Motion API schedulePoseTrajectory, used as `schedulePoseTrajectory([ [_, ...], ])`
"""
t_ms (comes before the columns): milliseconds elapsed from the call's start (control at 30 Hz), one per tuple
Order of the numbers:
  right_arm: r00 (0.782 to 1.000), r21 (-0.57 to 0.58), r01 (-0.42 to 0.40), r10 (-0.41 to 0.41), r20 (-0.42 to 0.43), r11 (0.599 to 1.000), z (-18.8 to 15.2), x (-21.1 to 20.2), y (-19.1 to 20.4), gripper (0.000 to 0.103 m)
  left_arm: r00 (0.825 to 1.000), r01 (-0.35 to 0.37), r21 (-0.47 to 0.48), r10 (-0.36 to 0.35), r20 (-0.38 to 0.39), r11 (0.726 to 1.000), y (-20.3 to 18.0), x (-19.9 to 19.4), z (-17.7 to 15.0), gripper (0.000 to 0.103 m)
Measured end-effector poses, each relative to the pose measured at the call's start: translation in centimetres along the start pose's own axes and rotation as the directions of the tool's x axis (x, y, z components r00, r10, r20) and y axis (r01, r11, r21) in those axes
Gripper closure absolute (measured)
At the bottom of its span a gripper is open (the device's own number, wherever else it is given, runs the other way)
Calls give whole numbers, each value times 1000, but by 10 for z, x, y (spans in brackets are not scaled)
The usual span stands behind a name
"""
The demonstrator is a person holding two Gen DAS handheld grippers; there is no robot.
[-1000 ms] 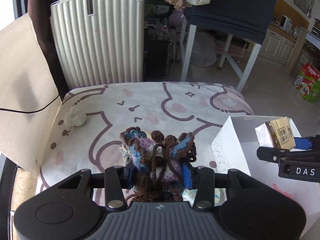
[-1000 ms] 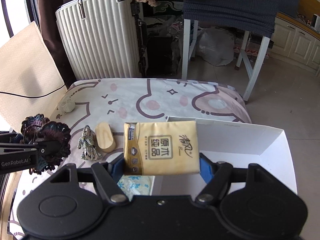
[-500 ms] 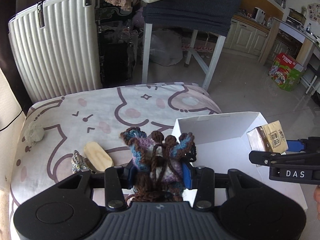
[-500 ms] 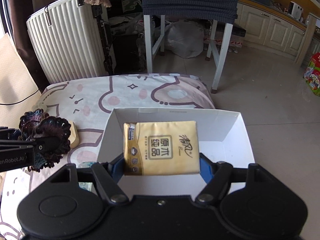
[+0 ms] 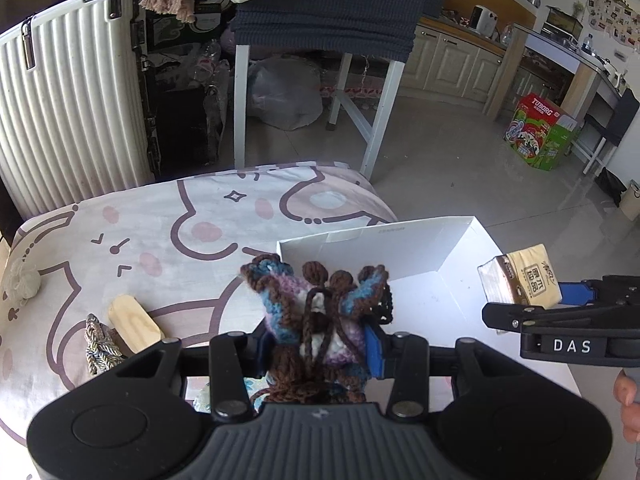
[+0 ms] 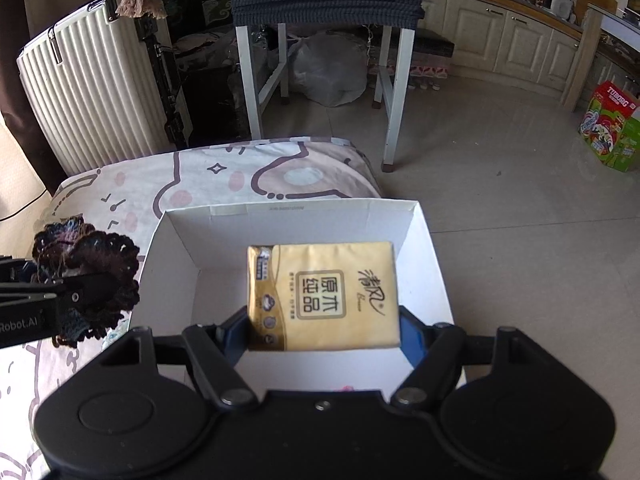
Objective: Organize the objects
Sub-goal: 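Carry the yarn doll and tissue pack over the white box with both tools, then lower both held items into the white box and open both tools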
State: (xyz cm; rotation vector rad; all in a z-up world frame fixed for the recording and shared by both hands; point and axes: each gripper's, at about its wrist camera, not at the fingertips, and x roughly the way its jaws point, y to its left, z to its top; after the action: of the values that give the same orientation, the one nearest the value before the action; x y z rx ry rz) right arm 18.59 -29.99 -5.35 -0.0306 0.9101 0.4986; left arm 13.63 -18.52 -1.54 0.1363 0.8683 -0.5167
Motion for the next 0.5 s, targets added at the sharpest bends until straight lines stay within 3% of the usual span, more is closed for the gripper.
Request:
schedulePoseTrajectory([
  [333,1000,13,-7,8,-30,1000,1,12,-14,29,999,42,48,-41,-34,998,-25,24,1,58],
  [500,994,18,-8,10,-111,1000,0,40,-24,29,992,69,155,-51,-115,986,-45,48,-8,58],
])
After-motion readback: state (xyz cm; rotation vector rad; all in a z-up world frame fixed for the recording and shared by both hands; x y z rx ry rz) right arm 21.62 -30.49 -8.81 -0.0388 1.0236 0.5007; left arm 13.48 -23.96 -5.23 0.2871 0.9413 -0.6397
